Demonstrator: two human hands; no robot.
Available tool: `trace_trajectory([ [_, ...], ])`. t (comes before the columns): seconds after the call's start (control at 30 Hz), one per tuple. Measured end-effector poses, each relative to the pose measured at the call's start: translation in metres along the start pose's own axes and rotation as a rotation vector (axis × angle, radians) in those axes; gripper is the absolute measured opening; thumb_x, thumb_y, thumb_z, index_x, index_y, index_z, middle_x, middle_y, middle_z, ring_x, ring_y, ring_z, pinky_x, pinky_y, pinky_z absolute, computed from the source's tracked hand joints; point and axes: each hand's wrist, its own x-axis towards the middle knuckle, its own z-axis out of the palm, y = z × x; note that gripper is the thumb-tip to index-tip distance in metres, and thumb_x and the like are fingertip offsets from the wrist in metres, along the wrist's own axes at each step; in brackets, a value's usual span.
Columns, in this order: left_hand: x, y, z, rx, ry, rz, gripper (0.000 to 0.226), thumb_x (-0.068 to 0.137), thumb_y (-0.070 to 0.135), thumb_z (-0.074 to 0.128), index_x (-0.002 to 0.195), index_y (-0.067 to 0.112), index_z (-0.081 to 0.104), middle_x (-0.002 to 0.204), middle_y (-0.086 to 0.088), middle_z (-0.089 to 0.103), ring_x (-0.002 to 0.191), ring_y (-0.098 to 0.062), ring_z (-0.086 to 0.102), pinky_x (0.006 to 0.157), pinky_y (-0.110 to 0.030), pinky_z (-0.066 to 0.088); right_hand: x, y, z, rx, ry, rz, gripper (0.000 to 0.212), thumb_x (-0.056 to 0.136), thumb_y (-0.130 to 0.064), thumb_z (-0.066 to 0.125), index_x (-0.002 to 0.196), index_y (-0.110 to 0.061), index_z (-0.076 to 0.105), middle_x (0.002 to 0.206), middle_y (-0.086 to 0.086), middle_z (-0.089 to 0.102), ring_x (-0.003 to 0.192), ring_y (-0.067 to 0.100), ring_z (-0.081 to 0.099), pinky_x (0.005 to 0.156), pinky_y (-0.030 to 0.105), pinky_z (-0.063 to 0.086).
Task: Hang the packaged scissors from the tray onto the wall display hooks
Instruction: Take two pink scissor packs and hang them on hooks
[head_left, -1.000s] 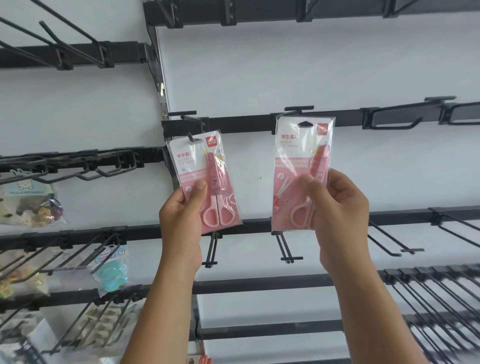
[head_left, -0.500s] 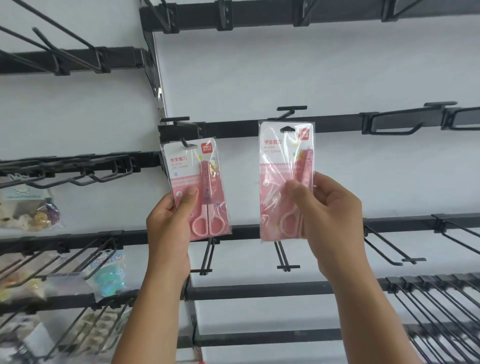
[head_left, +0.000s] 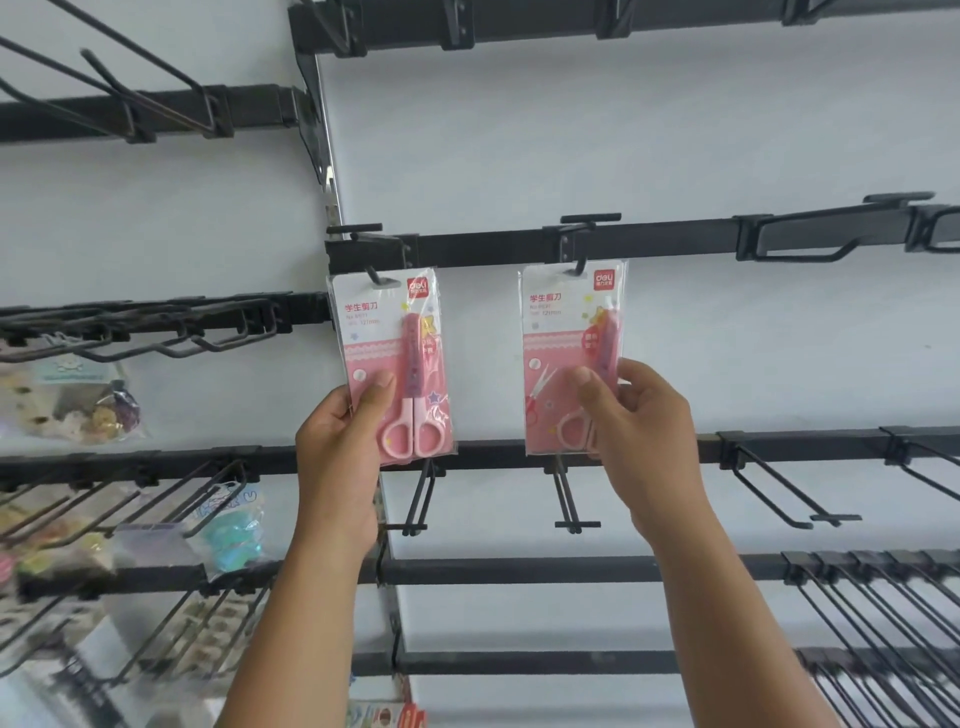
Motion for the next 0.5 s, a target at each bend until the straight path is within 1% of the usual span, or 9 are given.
trace_trajectory([
  [0.07, -0.003, -0.002, -0.003, 0.017, 0.001, -0.007, 0.021, 0.09, 0.034, 0.068, 0.099, 0.016, 0.075, 0.09, -0.002, 0.08, 0.077, -0.015, 0.074, 0.074, -0.035, 0.059, -0.003, 0.0, -0.003, -0.021, -0.014, 0.021, 0.035, 0.088, -0.056, 0.065, 0.111, -0.03, 0.066, 0.096, -0.003, 0.078, 0.08, 0.012, 0.076, 0.069, 0.04, 0.061],
  [0.1, -0.005, -0.003, -0.005, 0.027, 0.005, -0.004, 0.021, 0.09, 0.034, 0.068, 0.096, 0.015, 0.074, 0.087, 0.0, 0.08, 0.075, -0.013, 0.074, 0.074, -0.035, 0.059, -0.006, 0.0, -0.005, -0.05, -0.017, 0.027, 0.039, 0.089, -0.054, 0.064, 0.12, -0.03, 0.062, 0.105, -0.007, 0.075, 0.084, 0.005, 0.073, 0.066, 0.028, 0.057],
  [0.13, -0.007, -0.005, -0.007, 0.047, 0.014, 0.005, 0.02, 0.091, 0.034, 0.068, 0.093, 0.015, 0.074, 0.083, 0.002, 0.079, 0.072, -0.012, 0.072, 0.071, -0.034, 0.058, -0.009, -0.001, -0.008, -0.096, -0.016, 0.027, 0.045, 0.091, -0.052, 0.063, 0.13, -0.029, 0.057, 0.113, -0.01, 0.07, 0.089, 0.0, 0.068, 0.064, 0.02, 0.051],
  [0.17, -0.009, -0.006, -0.009, 0.074, 0.029, 0.019, 0.02, 0.091, 0.034, 0.068, 0.09, 0.015, 0.073, 0.079, 0.003, 0.078, 0.069, -0.011, 0.07, 0.067, -0.032, 0.058, -0.012, -0.001, -0.011, -0.152, -0.011, 0.019, 0.05, 0.093, -0.05, 0.061, 0.137, -0.028, 0.052, 0.12, -0.011, 0.066, 0.094, 0.0, 0.064, 0.066, 0.017, 0.046],
  [0.2, -0.012, -0.008, -0.011, 0.103, 0.049, 0.036, 0.02, 0.091, 0.034, 0.068, 0.087, 0.015, 0.072, 0.076, 0.005, 0.076, 0.069, -0.012, 0.068, 0.064, -0.03, 0.058, -0.016, -0.001, -0.014, -0.204, -0.001, 0.004, 0.054, 0.094, -0.049, 0.06, 0.142, -0.028, 0.048, 0.127, -0.012, 0.062, 0.101, 0.005, 0.062, 0.071, 0.02, 0.046],
  [0.27, -0.018, -0.012, -0.018, 0.153, 0.093, 0.066, 0.017, 0.091, 0.034, 0.068, 0.087, 0.018, 0.071, 0.077, 0.006, 0.075, 0.074, -0.017, 0.067, 0.064, -0.029, 0.058, -0.024, -0.004, -0.017, -0.31, 0.024, -0.025, 0.056, 0.096, -0.048, 0.057, 0.146, -0.028, 0.043, 0.14, -0.011, 0.055, 0.115, 0.011, 0.057, 0.082, 0.029, 0.044],
  [0.33, -0.027, -0.013, -0.026, 0.23, 0.13, 0.089, 0.017, 0.089, 0.04, 0.069, 0.094, 0.023, 0.072, 0.084, 0.008, 0.076, 0.081, -0.017, 0.07, 0.07, -0.033, 0.059, -0.032, -0.007, -0.017, -0.469, 0.031, -0.049, 0.057, 0.097, -0.046, 0.054, 0.148, -0.026, 0.041, 0.148, -0.011, 0.05, 0.116, 0.013, 0.055, 0.085, 0.033, 0.041],
  [0.43, -0.044, -0.012, -0.039, 0.398, 0.183, 0.116, 0.035, 0.085, 0.056, 0.067, 0.105, 0.028, 0.071, 0.099, 0.013, 0.075, 0.09, -0.01, 0.071, 0.083, -0.035, 0.056, -0.05, -0.012, -0.011, -0.7, 0.048, -0.166, 0.048, 0.097, -0.043, 0.053, 0.141, -0.023, 0.05, 0.146, -0.01, 0.052, 0.123, 0.021, 0.055, 0.088, 0.036, 0.043],
  [0.5, -0.054, -0.01, -0.05, 0.502, 0.194, 0.145, 0.037, 0.087, 0.053, 0.065, 0.111, 0.025, 0.067, 0.11, 0.014, 0.07, 0.1, -0.009, 0.067, 0.09, -0.035, 0.053, -0.066, -0.013, -0.002, -0.759, 0.061, -0.263, 0.04, 0.096, -0.038, 0.054, 0.132, -0.02, 0.059, 0.135, -0.006, 0.061, 0.119, 0.025, 0.057, 0.09, 0.039, 0.046],
])
